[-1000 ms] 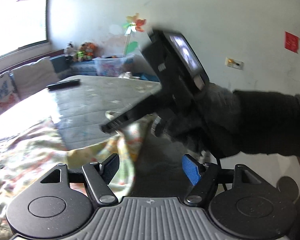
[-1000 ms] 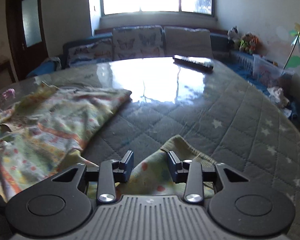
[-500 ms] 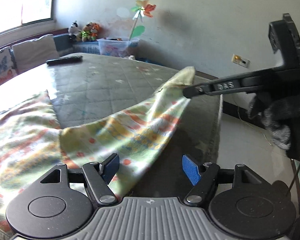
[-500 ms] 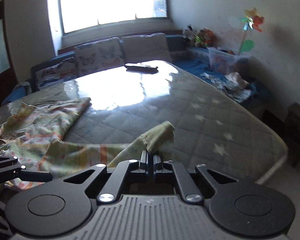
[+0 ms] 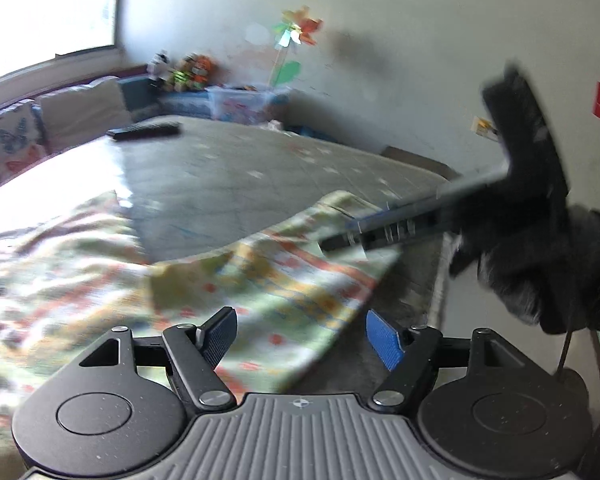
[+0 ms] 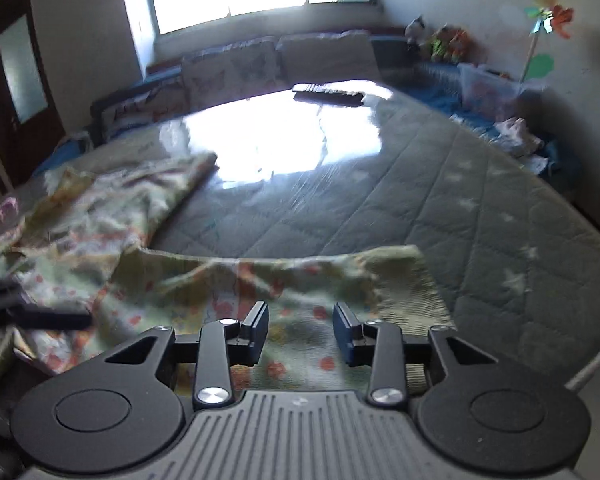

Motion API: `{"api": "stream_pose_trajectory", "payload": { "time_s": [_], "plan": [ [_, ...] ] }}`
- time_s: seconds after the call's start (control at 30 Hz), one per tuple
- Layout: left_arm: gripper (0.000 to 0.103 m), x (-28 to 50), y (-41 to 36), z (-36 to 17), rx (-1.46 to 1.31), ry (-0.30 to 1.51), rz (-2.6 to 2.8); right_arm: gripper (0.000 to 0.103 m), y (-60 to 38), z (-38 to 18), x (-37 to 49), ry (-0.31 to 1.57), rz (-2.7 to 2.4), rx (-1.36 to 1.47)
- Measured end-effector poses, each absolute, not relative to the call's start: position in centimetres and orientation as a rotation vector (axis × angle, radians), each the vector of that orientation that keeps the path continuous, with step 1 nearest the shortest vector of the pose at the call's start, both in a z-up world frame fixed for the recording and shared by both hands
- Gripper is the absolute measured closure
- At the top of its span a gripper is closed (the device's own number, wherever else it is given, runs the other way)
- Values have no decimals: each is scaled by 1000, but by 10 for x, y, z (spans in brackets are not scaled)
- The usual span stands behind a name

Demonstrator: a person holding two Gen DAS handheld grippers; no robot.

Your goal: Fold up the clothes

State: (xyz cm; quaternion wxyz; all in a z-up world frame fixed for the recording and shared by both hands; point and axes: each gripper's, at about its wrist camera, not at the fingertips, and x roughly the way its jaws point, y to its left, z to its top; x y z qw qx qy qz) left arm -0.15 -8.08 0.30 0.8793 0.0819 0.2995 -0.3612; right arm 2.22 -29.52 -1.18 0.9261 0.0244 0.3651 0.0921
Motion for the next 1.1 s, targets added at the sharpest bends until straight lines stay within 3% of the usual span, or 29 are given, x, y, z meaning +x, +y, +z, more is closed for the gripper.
{"api": "stream_pose_trajectory", "payload": {
  "time_s": [0.5,0.87,1.03,1.1],
  "plan": [
    [27,63,55,26,138,569,-93,67,-234,3,133,793,449,137],
    [25,128,117,1,247,633,67,69,-191,-13,200,824,457,60],
    [35,149,138,-4,158,663,20,83,-185,-14,214,828,449,54],
    [49,153,147,-1,93,668,3,87,-183,-14,217,828,449,45]
  ]
}}
